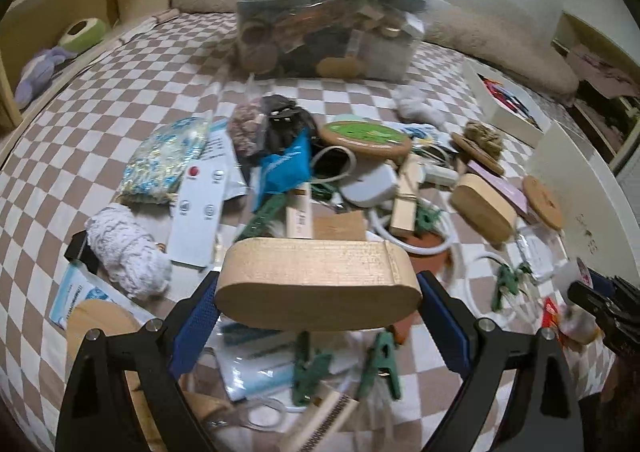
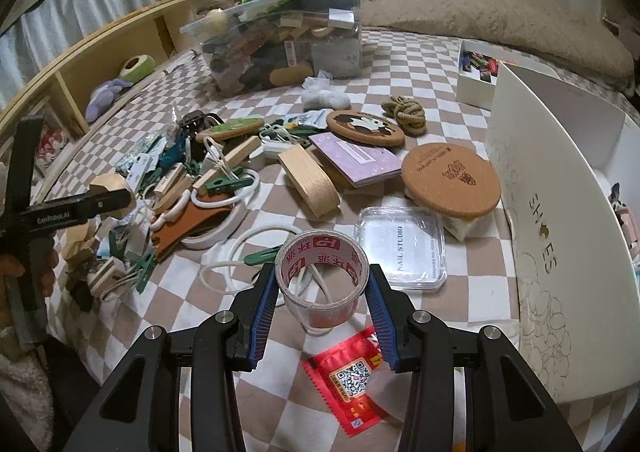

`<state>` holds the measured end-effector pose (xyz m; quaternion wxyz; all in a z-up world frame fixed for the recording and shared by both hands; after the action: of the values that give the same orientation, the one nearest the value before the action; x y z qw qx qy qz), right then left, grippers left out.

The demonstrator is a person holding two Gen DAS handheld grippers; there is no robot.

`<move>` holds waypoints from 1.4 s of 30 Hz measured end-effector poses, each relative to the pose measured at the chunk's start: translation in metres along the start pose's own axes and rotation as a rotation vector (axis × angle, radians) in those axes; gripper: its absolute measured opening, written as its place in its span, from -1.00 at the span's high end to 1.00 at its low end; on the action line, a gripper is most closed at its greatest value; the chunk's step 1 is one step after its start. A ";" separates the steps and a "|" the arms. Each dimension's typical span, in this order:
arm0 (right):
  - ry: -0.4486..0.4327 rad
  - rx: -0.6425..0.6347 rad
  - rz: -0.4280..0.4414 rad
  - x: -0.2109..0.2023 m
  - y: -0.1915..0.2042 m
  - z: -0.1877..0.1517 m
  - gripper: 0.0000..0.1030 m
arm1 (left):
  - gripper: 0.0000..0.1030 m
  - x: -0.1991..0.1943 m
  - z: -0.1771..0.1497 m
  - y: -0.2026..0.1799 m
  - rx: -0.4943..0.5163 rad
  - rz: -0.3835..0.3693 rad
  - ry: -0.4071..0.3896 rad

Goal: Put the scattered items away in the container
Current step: 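Lift the tape roll and wooden box and carry both toward the shoe box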

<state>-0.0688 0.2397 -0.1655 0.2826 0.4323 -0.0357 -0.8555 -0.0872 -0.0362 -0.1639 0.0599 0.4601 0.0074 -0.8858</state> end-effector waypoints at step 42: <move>-0.162 0.097 0.077 -0.068 0.003 -0.028 0.12 | -0.83 -0.044 -0.048 -0.086 0.089 -0.116 -0.086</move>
<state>-0.0144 0.2779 -0.1329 0.2901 0.3733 -0.1161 -0.8735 -0.0324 0.0573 -0.1594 -0.0118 0.4227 -0.0081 -0.9062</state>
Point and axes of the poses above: each gripper's, at about its wrist camera, not at the fingertips, and x roughly the way its jaws point, y to its left, z to its top, the point moved 1 cm from there along x, roughly the way its jaws point, and after that the axes turned 12 degrees about z, right-handed, at the moved point
